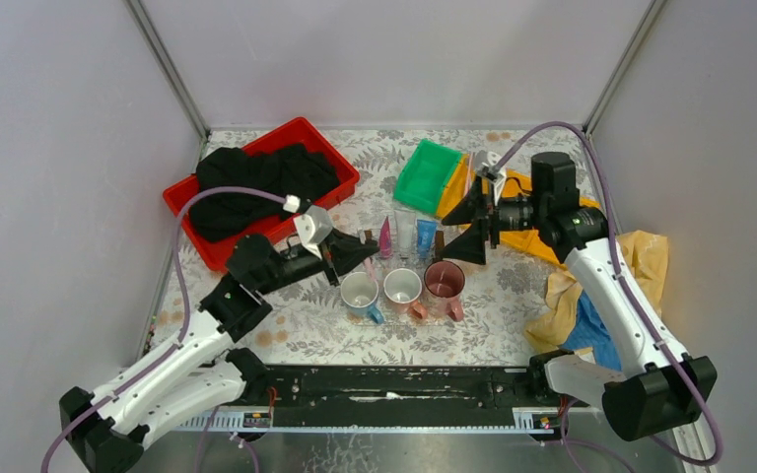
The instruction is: Prepare toiletry sets of a toothbrush and toothpaste on the tray
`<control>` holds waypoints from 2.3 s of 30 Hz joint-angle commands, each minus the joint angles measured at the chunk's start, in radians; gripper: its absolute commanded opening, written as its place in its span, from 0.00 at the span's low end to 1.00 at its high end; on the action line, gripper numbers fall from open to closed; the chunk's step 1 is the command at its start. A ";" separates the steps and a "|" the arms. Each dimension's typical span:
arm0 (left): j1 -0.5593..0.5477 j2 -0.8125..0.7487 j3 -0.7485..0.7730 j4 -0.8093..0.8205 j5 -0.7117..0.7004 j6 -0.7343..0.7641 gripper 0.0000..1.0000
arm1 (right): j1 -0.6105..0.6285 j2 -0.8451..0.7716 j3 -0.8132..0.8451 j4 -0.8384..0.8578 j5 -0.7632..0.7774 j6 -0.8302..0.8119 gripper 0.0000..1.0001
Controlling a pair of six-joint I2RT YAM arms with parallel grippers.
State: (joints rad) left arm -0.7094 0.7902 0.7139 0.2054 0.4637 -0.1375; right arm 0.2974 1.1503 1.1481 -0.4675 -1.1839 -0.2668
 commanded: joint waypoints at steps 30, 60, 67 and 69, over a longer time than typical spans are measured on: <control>0.007 -0.038 -0.534 0.540 -0.268 0.030 0.07 | -0.253 0.005 -0.218 0.216 -0.066 0.042 0.96; 0.006 -0.265 -0.359 0.101 -0.490 -0.204 0.85 | -0.274 0.105 -0.106 0.225 0.346 0.077 0.89; 0.008 -0.205 -0.070 -0.242 -0.487 -0.174 0.99 | -0.255 0.362 0.142 0.110 0.590 0.093 0.66; 0.011 -0.162 0.026 -0.318 -0.498 -0.143 1.00 | -0.228 0.421 0.201 0.099 0.687 0.098 0.64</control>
State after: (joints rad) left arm -0.7059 0.5709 0.5945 0.1123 -0.0051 -0.3210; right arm 0.0360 1.4826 1.2243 -0.3244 -0.7132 -0.1841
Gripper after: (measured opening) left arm 0.991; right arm 0.658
